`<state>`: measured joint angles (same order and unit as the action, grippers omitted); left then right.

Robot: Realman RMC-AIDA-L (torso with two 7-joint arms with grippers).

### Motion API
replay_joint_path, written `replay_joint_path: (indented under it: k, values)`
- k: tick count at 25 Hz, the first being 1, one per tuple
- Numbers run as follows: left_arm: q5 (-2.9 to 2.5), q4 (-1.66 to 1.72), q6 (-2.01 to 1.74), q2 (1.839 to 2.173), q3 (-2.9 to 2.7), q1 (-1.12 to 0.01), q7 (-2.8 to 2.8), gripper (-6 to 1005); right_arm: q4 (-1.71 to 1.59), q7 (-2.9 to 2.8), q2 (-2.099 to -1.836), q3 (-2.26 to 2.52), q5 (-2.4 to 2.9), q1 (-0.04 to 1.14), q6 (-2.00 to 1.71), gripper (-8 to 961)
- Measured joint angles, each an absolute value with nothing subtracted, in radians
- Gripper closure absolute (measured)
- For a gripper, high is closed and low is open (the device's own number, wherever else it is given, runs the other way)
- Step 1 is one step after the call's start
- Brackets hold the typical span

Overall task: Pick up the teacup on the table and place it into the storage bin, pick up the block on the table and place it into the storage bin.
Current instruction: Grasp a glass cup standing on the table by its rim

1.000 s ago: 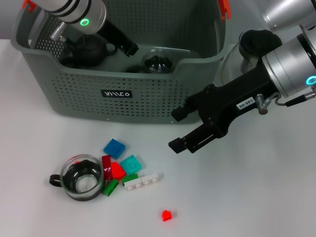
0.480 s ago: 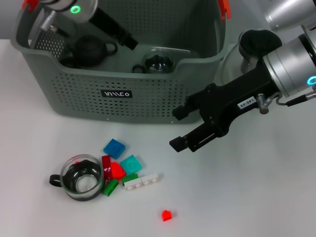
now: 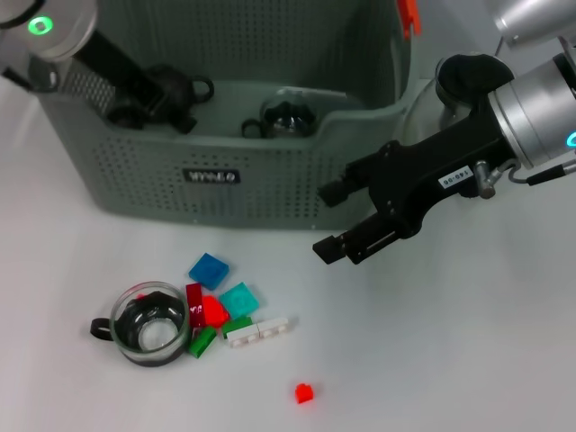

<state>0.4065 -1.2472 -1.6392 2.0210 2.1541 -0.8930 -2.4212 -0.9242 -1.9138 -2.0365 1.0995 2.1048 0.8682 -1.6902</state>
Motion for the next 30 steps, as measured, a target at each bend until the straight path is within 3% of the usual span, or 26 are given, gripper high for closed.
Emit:
replay_joint_path:
  k: [7,16,30]
  values:
    - [0.415,-1.489,-1.783,2.045,2.179,-0.822,-2.422,396,-0.924,-1.899,-2.034,1.090,2.104,0.871,-1.684,52]
    - [0.475,-1.499,-1.797,2.050,2.203,-0.841,-2.414,398,-0.924,-1.886,-2.034,1.082,2.099,0.875,-1.681,52]
    - [0.647,-1.510,-2.034,2.022,2.288,-0.872,-2.402,401,-0.923,-1.870,-2.032,1.061,2.104,0.872,-1.682,54]
